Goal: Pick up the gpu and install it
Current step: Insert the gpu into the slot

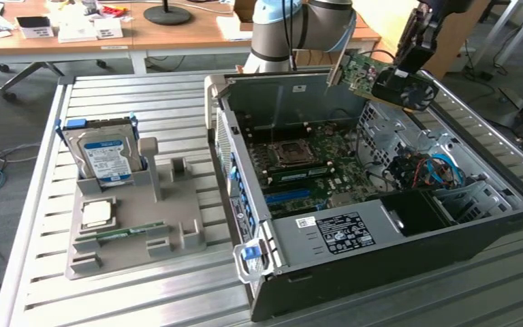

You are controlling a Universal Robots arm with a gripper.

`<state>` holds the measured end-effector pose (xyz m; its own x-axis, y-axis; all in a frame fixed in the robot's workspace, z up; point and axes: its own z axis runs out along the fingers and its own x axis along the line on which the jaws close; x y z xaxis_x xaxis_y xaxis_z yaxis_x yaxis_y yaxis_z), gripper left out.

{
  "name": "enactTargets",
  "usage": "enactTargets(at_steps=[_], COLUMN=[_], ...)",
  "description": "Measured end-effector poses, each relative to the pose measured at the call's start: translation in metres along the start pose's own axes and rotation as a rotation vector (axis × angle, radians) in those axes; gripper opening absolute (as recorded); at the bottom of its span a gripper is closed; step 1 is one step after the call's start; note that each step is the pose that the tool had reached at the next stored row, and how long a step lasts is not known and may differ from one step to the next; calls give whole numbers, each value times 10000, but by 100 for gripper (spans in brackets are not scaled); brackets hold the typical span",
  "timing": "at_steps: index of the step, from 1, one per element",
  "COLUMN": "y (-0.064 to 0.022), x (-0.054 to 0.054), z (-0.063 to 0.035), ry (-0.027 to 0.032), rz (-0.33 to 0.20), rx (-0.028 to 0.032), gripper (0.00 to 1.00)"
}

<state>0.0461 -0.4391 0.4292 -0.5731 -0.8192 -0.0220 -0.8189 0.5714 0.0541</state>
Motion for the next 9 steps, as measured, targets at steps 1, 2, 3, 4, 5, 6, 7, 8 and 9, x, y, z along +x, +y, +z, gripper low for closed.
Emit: enactTargets(at_steps=[1, 2, 3, 4, 5, 6, 7, 8, 9], y=[0, 0, 0, 0, 0, 0, 0, 0, 0], x=[0, 0, 0, 0, 0, 0, 0, 0, 0], z=[0, 0, 0, 0, 0, 0, 0, 0, 0], ry=[7, 15, 22, 28, 30, 31, 32, 31, 31], rz=[-143, -278, -406, -522, -574, -579, -580, -580, -580], rx=[-4, -6, -10, -12, -13, -13, -13, -13, -14], gripper=[27, 27, 27, 27, 27, 27, 27, 27, 27])
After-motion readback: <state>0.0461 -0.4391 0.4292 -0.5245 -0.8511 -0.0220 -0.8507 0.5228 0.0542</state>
